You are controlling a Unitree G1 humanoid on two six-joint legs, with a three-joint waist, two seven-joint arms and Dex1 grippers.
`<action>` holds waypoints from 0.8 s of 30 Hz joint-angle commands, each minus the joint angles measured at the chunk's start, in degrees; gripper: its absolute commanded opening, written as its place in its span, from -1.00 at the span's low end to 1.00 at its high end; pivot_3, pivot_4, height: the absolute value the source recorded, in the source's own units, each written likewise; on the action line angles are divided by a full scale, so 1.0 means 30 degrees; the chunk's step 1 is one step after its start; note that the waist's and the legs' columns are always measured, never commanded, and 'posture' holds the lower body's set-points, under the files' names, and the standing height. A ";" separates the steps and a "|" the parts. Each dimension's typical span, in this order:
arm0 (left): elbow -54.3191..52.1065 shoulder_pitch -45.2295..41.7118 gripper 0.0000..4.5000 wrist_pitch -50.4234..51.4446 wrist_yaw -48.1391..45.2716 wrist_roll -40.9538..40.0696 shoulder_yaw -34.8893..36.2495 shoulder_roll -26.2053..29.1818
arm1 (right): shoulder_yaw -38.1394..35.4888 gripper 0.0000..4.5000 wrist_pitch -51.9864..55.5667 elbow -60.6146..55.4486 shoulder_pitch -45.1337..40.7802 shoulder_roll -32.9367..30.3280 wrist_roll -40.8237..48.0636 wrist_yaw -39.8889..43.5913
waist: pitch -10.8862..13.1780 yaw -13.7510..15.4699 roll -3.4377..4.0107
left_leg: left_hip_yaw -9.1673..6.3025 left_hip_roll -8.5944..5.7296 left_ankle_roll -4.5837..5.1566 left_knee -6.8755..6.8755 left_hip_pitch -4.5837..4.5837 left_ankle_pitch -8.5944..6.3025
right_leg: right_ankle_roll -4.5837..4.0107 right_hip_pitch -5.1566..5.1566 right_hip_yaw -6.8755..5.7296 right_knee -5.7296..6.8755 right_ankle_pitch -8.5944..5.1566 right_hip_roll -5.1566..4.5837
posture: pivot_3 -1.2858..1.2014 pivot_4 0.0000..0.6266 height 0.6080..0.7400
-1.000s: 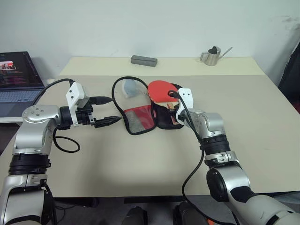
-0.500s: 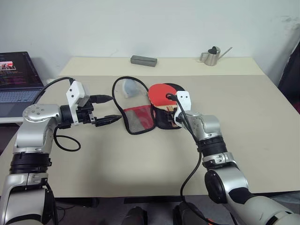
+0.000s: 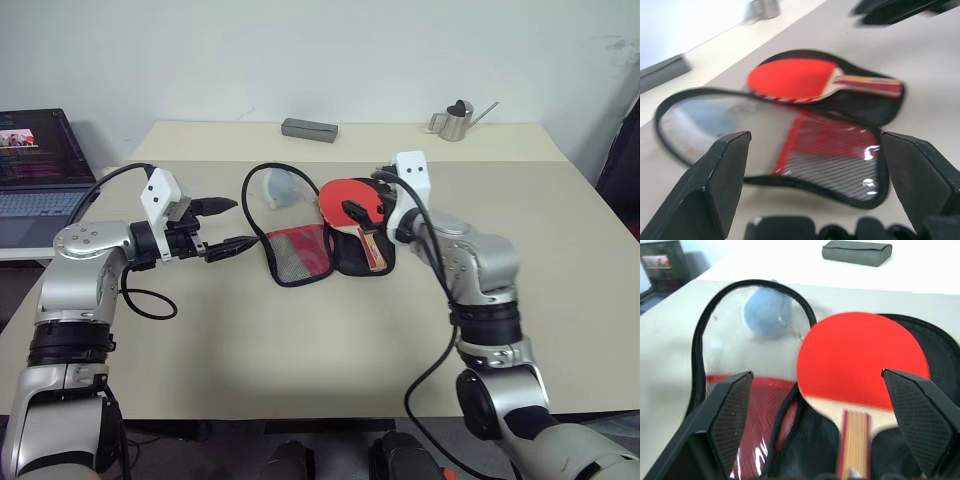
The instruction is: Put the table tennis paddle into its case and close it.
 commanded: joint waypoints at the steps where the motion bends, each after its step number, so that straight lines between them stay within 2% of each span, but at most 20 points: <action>1: 0.1165 -0.0893 1.00 -0.1105 0.0639 0.0587 0.0513 0.0402 | 0.0435 0.99 -0.0645 -0.2192 0.0953 -0.2639 0.0519 0.2454 | 0.0000 0.0037 0.0000 | 0.0004 -0.0001 0.0000 0.0000 -0.0002 0.0000 | 0.0000 -0.0003 -0.0002 -0.0001 0.0000 0.0000 | 0.03 -0.52 1.00; 7: 0.3366 -0.1303 1.00 -0.2207 0.0664 0.1362 0.0401 0.0652 | 0.1782 0.99 -0.3319 -0.2910 0.3065 -0.7166 0.0365 0.6714 | 0.0000 -0.0071 -0.0001 | 0.0028 0.0006 0.0003 0.0000 0.0003 -0.0002 | 0.0003 -0.0003 -0.0010 -0.0002 -0.0002 0.0011 | 0.03 -0.52 1.00; 10: 0.4124 -0.1212 1.00 -0.2870 0.0813 0.1910 0.0300 0.0762 | 0.1512 0.99 -0.3637 -0.3021 0.3445 -0.8177 0.0912 0.7845 | 0.0001 -0.0106 -0.0001 | 0.0035 0.0010 0.0004 -0.0001 0.0006 -0.0002 | 0.0004 -0.0003 -0.0007 -0.0002 -0.0003 0.0013 | 0.03 -0.52 1.00; 17: 0.6190 -0.1303 1.00 -0.3888 0.1864 0.3248 0.0001 0.0854 | 0.0583 0.99 -0.2218 -0.3522 0.3059 -0.8214 0.2890 0.8944 | 0.0000 -0.0004 -0.0003 | 0.0026 0.0008 0.0004 0.0017 0.0002 -0.0002 | 0.0003 0.0003 -0.0007 0.0002 -0.0002 0.0006 | 0.03 -0.52 1.00; 24: 0.9114 -0.2429 1.00 -0.5498 0.3853 0.5149 -0.0926 0.0205 | 0.0783 0.99 -0.1845 -0.3868 0.2821 -0.8024 0.3514 0.8461 | -0.0001 0.0199 -0.0005 | 0.0013 0.0005 0.0003 0.0026 0.0000 -0.0002 | 0.0003 0.0007 -0.0017 0.0002 -0.0002 0.0000 | 0.03 -0.52 1.00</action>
